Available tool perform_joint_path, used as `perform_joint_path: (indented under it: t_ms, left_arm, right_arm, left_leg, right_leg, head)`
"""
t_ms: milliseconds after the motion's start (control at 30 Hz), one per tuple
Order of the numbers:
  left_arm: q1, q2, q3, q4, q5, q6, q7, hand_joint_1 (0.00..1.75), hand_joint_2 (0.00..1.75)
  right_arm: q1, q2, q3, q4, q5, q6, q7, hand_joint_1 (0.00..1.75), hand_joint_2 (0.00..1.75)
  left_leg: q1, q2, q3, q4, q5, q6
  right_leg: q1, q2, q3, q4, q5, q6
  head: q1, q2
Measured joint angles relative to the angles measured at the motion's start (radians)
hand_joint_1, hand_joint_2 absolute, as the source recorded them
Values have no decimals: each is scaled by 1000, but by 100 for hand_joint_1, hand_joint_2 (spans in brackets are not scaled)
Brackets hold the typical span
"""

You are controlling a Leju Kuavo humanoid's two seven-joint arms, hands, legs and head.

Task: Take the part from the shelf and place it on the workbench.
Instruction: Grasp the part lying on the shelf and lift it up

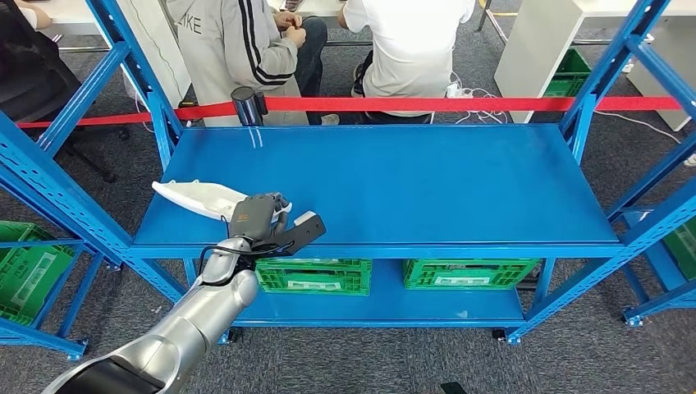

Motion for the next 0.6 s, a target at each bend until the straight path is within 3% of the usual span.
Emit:
perform_joint_path:
  t_ms: [267, 300, 400, 433, 533, 600]
  left_arm:
    - [0, -4, 0, 0, 2, 1, -11, 175, 175]
    - [0, -4, 0, 0, 2, 1, -12, 161, 175]
    - [0, -5, 0, 0, 1, 2, -10, 30, 175]
    - [1, -5, 0, 1, 1, 2, -9, 0, 131]
    - [2, -5, 0, 1, 0, 2, -5, 0, 0]
    - [3, -5, 0, 1, 0, 2, -8, 0, 0]
  right_arm:
    - [0, 0, 0, 0, 0, 0, 4, 0, 0]
    - [0, 0, 0, 0, 0, 0, 4, 0, 0]
    - [0, 0, 0, 0, 0, 0, 4, 0, 0]
    - [0, 0, 0, 0, 0, 0, 4, 0, 0]
    - [0, 0, 0, 0, 1, 0, 3, 0, 0]
    - [0, 0, 0, 0, 2, 1, 1, 0, 0]
  left_leg:
    - [0, 0, 0, 0, 0, 1]
    - [0, 0, 0, 0, 0, 1]
    - [0, 0, 0, 0, 0, 1]
    - [0, 0, 0, 0, 0, 1]
    - [0, 0, 0, 0, 1, 1]
    - [0, 0, 0, 0, 1, 1]
  right_leg:
    - [0, 0, 0, 0, 0, 0]
    - [0, 0, 0, 0, 0, 0]
    - [0, 0, 0, 0, 0, 0]
    - [0, 0, 0, 0, 0, 0]
    - [0, 0, 0, 0, 0, 0]
    - [0, 0, 0, 0, 0, 0]
  head:
    - [0, 0]
    - [0, 0]
    - [0, 0]
    - [0, 0]
    - [0, 0]
    - [0, 0]
